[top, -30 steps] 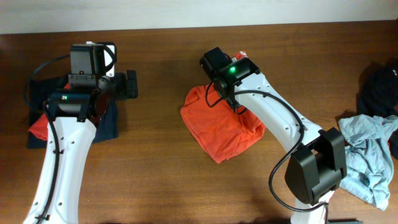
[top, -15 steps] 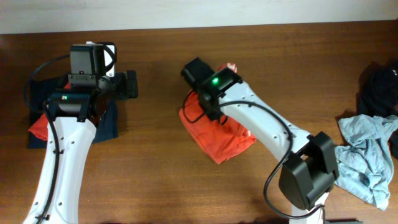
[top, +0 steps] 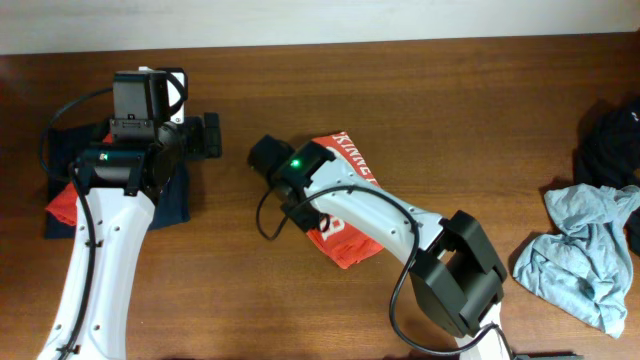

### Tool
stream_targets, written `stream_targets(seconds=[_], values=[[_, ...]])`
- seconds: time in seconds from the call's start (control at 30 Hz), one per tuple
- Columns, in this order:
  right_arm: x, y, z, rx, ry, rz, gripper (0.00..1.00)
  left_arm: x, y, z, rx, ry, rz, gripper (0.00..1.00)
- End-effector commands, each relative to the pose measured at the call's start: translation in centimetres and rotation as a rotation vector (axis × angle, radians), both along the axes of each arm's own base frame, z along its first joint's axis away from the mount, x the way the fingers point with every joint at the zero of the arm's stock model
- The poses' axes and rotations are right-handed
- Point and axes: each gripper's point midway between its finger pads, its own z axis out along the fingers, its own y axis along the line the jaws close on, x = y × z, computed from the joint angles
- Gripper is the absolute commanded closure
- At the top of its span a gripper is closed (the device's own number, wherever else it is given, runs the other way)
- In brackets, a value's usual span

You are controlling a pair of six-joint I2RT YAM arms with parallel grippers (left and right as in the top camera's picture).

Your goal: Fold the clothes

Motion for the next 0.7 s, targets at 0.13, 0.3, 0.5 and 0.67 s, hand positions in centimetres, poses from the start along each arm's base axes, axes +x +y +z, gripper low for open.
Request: stream_targets(seconds=[0.13, 0.3, 0.5, 0.67], values=[[-1.1, 1.3, 0.8, 0.057, 0.029, 0.002, 0.62, 0.1, 0.3, 1.5, 0.004, -0.039, 0.007, 0.01], [1.3, -0.9, 3.5, 0.101, -0.047, -0.108, 0.62, 0.1, 0.3, 1.5, 0.005, -0.039, 0.008, 0.01], [3.3, -5.0, 4.8, 0.222, 0.033, -0.306, 0.84, 0.4, -1.5, 0.9, -0.033, -0.024, -0.102, 0.02], [3.6, -6.8, 4.5, 0.418, 0.243, -0.526, 0.96, 1.7, -6.7, -3.8, -0.165, 0.090, -0.344, 0.29]])
